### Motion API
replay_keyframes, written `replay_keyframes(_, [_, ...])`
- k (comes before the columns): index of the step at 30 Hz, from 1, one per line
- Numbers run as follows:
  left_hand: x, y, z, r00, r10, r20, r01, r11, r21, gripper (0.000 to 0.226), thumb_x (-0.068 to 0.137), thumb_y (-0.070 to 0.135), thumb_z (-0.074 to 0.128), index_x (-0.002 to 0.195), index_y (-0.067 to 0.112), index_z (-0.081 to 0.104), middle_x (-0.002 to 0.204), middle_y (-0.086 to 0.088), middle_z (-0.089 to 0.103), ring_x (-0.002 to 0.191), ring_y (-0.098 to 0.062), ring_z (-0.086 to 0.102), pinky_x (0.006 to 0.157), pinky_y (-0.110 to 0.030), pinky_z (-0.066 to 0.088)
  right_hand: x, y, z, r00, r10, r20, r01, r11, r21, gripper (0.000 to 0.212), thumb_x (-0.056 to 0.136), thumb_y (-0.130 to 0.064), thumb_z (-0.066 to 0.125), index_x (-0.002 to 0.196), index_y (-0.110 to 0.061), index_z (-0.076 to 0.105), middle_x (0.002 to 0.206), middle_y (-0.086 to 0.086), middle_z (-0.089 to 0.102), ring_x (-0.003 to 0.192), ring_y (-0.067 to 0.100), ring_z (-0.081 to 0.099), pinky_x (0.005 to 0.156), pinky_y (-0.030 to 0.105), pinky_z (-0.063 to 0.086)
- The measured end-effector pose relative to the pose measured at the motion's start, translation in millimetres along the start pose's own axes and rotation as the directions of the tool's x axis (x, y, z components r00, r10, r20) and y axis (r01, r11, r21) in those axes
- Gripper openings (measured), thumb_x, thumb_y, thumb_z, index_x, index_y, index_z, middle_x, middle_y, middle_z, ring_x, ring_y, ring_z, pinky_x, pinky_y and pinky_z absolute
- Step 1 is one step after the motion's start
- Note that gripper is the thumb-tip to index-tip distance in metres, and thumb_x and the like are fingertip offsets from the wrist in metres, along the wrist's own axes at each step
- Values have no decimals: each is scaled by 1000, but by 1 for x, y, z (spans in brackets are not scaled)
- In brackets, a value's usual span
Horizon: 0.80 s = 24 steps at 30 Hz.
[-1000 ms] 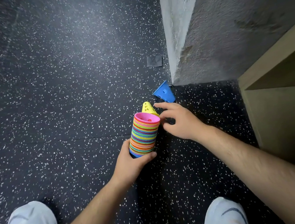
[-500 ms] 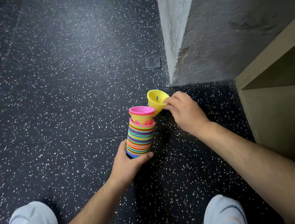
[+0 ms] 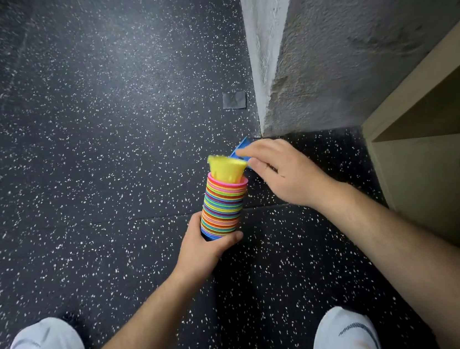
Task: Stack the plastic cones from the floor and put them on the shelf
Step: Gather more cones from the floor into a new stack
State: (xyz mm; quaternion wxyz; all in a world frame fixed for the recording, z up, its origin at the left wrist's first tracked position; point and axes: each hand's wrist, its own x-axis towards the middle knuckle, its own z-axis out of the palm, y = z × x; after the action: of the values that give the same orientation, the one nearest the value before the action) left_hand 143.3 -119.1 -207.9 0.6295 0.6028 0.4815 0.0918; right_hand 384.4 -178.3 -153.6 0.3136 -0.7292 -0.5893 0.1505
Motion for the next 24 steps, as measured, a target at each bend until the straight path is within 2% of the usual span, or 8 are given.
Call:
replay_keyframes(3, [0,0,0,1000,-6,-2,6,1000,-7,62,67,23,97,115,29,59,101,6,75,92,-9,72,81,-24,55,10,10,8,992,98,85,-99,995,8,45,105,-34,37,150,-29,38,149,-6,45,135,17,38,115,35,29])
replay_keyframes(6, [-1,0,-1,1000,-20,-2,20,1000,-2,61,67,23,97,115,28,58,100,6,75,91,-9,72,81,-25,56,28,25,18,974,130,188,-88,972,-217,53,103,-19,41,154,-28,29,157,-5,32,138,23,32,115,44,30])
replay_keyframes(8, [-1,1,-2,1000,-22,1,22,1000,-1,62,68,24,97,117,27,58,102,5,75,91,-9,72,81,-25,57,38,35,24,945,175,276,-66,929,-363,58,101,-15,45,154,-29,27,160,-5,26,138,26,31,113,46,33])
replay_keyframes(10, [-2,3,-2,1000,-30,8,30,1000,0,62,69,23,95,118,25,58,102,3,74,89,-6,72,76,-19,55,43,42,27,939,194,283,-70,916,-395,56,99,-14,51,150,-27,35,155,-2,33,133,27,35,109,47,38])
replay_keyframes(13, [-1,4,0,999,-36,9,36,999,4,60,69,22,95,116,25,57,101,4,73,84,-2,70,72,-15,53,42,46,28,970,142,197,-84,957,-276,30,94,-15,60,123,-21,55,131,0,49,116,28,47,99,43,43])
replay_keyframes(16, [0,4,2,999,-43,12,43,999,6,61,69,24,95,117,25,58,101,5,73,85,-2,69,72,-15,51,30,48,25,977,135,164,-109,981,-160,7,94,-13,58,100,-17,55,109,1,54,100,27,53,89,38,43])
replay_keyframes(20, [1,5,10,998,-34,46,34,999,-2,60,71,19,94,119,20,58,102,2,73,82,2,69,70,-12,51,15,40,5,948,295,-122,-290,955,58,3,97,-14,53,99,-15,55,95,-1,56,83,18,50,77,34,42])
replay_keyframes(24, [4,7,20,996,-25,91,25,1000,0,62,69,22,95,118,21,58,101,2,74,84,-2,70,72,-15,52,4,18,-15,883,351,-313,-262,920,292,5,97,-21,50,102,-24,50,100,13,65,93,32,63,85,48,51])
